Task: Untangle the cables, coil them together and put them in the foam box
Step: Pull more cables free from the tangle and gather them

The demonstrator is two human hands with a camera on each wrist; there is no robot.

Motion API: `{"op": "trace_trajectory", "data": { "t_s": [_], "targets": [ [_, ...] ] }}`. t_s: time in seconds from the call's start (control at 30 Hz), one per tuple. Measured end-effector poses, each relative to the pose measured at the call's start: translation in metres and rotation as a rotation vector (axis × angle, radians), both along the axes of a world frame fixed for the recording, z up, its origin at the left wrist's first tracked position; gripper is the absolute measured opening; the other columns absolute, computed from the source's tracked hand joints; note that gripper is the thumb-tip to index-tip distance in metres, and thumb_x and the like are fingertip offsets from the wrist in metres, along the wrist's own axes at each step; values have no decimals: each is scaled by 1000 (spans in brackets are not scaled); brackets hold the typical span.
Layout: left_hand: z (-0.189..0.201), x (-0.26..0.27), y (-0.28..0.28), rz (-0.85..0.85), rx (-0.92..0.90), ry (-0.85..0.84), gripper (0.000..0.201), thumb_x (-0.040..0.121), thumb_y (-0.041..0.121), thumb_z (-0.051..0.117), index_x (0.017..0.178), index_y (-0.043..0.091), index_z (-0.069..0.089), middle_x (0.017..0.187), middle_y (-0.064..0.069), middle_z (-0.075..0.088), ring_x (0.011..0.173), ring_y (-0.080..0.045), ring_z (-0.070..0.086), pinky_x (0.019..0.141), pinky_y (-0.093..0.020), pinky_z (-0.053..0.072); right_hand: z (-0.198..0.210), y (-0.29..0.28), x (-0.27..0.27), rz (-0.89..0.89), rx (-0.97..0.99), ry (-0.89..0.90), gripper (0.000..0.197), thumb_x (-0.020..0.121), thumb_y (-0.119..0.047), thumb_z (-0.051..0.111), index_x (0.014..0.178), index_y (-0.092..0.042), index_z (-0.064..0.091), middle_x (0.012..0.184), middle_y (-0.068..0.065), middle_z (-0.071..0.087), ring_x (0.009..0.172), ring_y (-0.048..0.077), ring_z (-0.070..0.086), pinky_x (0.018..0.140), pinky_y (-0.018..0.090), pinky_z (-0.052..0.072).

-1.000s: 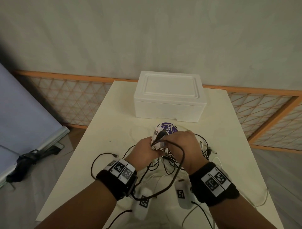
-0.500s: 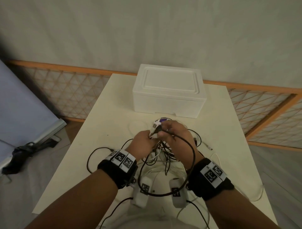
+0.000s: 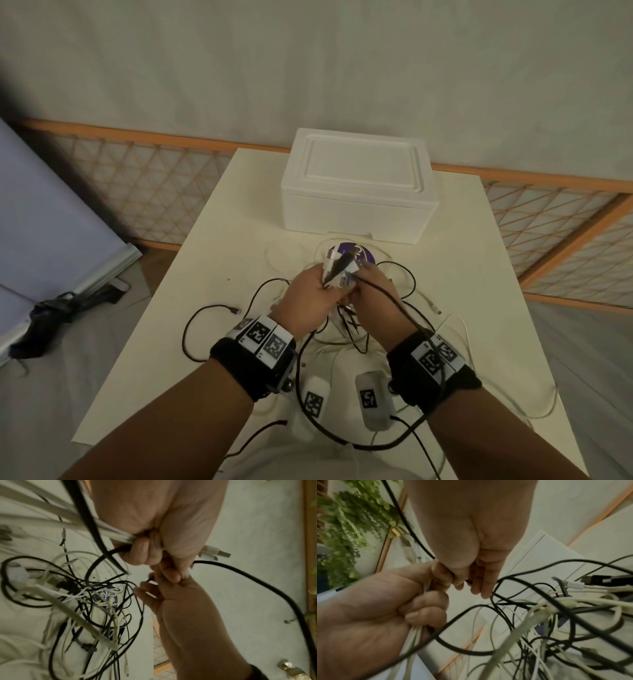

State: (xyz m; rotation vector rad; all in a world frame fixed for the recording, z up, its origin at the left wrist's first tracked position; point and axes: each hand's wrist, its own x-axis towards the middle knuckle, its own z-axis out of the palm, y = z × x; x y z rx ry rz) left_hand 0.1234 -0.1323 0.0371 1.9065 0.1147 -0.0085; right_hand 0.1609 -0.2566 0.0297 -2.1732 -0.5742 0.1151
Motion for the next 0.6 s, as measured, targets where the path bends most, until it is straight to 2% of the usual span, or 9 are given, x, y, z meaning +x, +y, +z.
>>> {"op": "trace_trajectory", "data": {
  "t_s": [0.07, 0.13, 0.17, 0.23, 0.3, 0.37, 0.43, 0.53, 0.6],
  "targets": [
    [-2, -2, 0, 58, -155, -9, 12, 88, 20, 68, 99, 19, 66, 74, 12, 69, 67, 3, 62, 63, -14, 46, 7, -1, -4, -49, 77, -58, 20, 82, -7, 48, 93, -7, 65, 87, -13, 54, 73, -7, 48, 71, 1, 37],
    [0, -4, 0, 65, -339, 69, 8, 86, 14, 69, 92, 18, 64, 56, 15, 60, 48, 3, 52, 47, -11, 39, 11, -4, -5, -67, 220, -16, 19, 87, 2, 51, 89, -11, 65, 82, -15, 58, 75, -7, 55, 71, 1, 39],
    [-2, -4, 2, 50, -376, 127, 9, 85, 16, 71, 84, 21, 64, 53, 12, 56, 43, -1, 45, 43, -15, 34, 17, -3, -6, -79, 284, -6, 18, 89, 3, 53, 86, -12, 64, 77, -14, 60, 72, -6, 58, 68, 4, 42],
    [-7, -4, 8, 18, -297, 228, 17, 81, 23, 75, 70, 24, 62, 56, 5, 53, 40, -8, 39, 43, -20, 27, 26, -3, -5, -95, 389, 56, 15, 91, -1, 55, 86, -11, 64, 67, -6, 62, 60, 0, 59, 61, 12, 48],
    [-7, -6, 9, -10, -170, 206, 19, 85, 22, 71, 69, 24, 61, 55, 8, 57, 39, -1, 44, 43, -17, 32, 27, -5, -6, -75, 417, 84, 15, 91, -5, 57, 88, -16, 65, 69, -2, 63, 60, 4, 59, 59, 13, 48],
    [-6, -4, 9, 10, -94, 153, 17, 87, 26, 68, 72, 20, 64, 59, 6, 61, 46, -1, 51, 49, -15, 37, 21, -8, -6, -67, 363, 46, 17, 91, -12, 60, 90, -29, 61, 81, -5, 66, 72, 7, 63, 65, 17, 51],
    [-4, -2, 12, 101, -93, 107, 20, 84, 30, 70, 77, 11, 68, 62, 2, 63, 55, -9, 55, 54, -20, 41, 11, -10, -6, -60, 313, 70, 17, 91, -19, 60, 94, -34, 54, 87, -5, 65, 75, 8, 62, 64, 24, 53],
    [3, 3, 19, 183, -162, 66, 29, 80, 33, 74, 74, 5, 68, 58, 4, 62, 55, -9, 55, 58, -25, 44, -11, -15, -3, 31, -16, -1, 10, 90, -20, 62, 100, -20, 61, 89, -5, 63, 76, 4, 57, 68, 17, 44],
    [13, 4, 20, 151, -161, 41, 32, 84, 32, 72, 64, 8, 64, 50, 7, 59, 45, -3, 51, 52, -19, 40, -25, -16, -3, 141, -271, -37, 22, 88, -23, 63, 109, -17, 65, 100, 1, 64, 91, 14, 58, 77, 23, 43]
  ]
}}
